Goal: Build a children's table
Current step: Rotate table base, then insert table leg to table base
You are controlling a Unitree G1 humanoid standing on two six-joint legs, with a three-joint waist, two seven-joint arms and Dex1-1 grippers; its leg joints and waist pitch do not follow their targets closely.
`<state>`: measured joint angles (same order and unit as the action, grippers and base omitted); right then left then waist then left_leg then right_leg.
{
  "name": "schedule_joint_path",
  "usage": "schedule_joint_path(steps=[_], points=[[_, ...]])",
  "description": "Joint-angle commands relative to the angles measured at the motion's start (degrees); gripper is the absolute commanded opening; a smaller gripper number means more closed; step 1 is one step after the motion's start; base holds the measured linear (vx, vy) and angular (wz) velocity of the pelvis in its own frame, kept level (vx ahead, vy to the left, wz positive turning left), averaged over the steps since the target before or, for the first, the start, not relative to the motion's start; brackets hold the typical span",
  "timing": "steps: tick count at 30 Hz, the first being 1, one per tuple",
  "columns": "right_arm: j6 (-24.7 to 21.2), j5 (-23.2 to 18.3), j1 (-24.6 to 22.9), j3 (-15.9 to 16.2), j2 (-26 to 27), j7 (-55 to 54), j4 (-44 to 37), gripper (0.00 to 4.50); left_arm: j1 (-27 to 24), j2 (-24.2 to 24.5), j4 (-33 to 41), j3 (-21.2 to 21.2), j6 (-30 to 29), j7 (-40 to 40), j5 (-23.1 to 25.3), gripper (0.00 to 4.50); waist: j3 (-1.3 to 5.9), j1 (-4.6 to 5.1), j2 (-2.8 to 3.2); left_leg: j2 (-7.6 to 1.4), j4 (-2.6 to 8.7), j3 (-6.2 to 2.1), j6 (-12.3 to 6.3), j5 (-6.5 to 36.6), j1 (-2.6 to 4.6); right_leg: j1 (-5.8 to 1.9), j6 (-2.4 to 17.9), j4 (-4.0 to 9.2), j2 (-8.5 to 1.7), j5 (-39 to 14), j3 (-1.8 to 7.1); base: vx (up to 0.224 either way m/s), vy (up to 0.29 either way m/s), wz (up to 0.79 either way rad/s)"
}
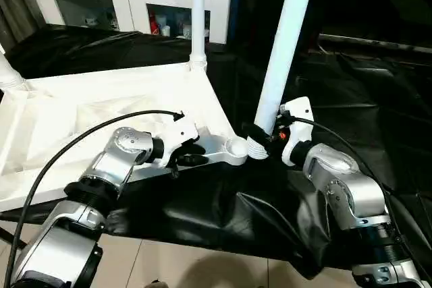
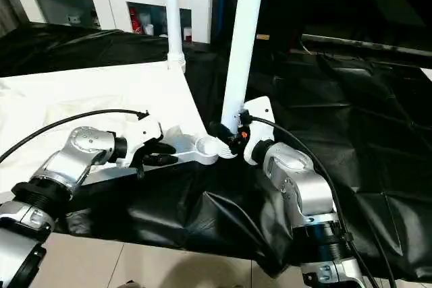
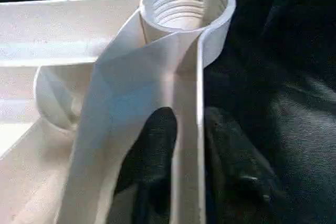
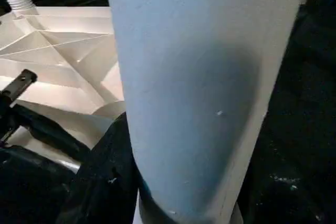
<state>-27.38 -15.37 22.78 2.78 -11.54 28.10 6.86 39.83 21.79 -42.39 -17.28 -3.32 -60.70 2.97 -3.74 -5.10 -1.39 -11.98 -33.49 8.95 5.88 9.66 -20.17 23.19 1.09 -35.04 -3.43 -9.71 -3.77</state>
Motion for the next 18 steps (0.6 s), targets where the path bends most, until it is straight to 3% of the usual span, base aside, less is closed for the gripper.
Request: schedule_joint_path(steps=[1, 3, 5, 8, 11, 18], points=[[0.8, -0.2, 0.4, 0.4, -0.7, 1.2, -2.0, 1.93, 0.5, -0.1, -0.8, 0.1, -0.2, -0.9, -0.1, 0.64, 4.08, -0.08, 0.38, -0.64, 4.01, 0.26, 0.94, 14.9, 0.30, -3.02, 8.0, 4.89, -4.13, -18.9, 2.69, 0.000, 0.000, 0.00], [1.4, 0.3, 0.5, 1.1, -1.1, 1.7, -2.3, 1.93, 0.4, 0.0, -0.6, -0.2, -0.7, -2.1, -0.3, 0.53, 4.07, -0.11, 0.44, -0.65, 4.01, 0.25, 0.89, 14.8, 0.24, -3.05, 7.9, 4.89, -4.16, -18.8, 2.69, 0.000, 0.000, 0.00], [6.0, 1.4, 0.6, 1.9, -1.3, 3.2, -2.0, 1.93, 0.0, 0.4, 0.3, -0.5, -2.0, -3.8, -0.6, 0.38, 4.14, -0.15, 0.35, -0.69, 3.99, 0.25, 0.85, 14.2, 0.18, -3.08, 8.1, 4.70, -4.24, -18.1, 2.72, 0.000, 0.000, 0.00], [4.7, 0.4, 1.2, 2.3, -1.4, 5.2, -1.8, 1.93, -0.4, 0.5, 2.0, 0.0, -4.4, -5.4, -1.8, 0.04, 4.18, -0.06, 0.10, -0.75, 3.94, 0.33, 0.44, 13.5, 0.12, -3.15, 8.8, 4.45, -4.15, -16.5, 2.75, 0.000, 0.000, 0.00], [2.6, -2.2, 2.8, 1.1, 0.2, 6.1, -0.4, 1.93, -1.3, 0.2, 4.3, 0.9, -4.7, -5.3, -3.1, 0.00, 4.28, 0.01, 0.17, -0.84, 3.90, 0.33, -0.04, 12.1, 0.08, -3.24, 10.1, 4.04, -4.14, -13.4, 2.79, 0.000, 0.000, 0.00], [6.0, -1.8, 4.6, 1.0, 2.0, 6.6, 5.7, 1.93, -2.6, -0.2, 7.0, 1.9, -5.7, -5.0, -4.1, 0.00, 4.24, 0.00, 0.00, -0.79, 3.90, 0.51, 0.14, 11.7, 0.11, -3.10, 9.8, 4.22, -4.25, -14.7, 2.79, 0.000, 0.000, 0.00]])
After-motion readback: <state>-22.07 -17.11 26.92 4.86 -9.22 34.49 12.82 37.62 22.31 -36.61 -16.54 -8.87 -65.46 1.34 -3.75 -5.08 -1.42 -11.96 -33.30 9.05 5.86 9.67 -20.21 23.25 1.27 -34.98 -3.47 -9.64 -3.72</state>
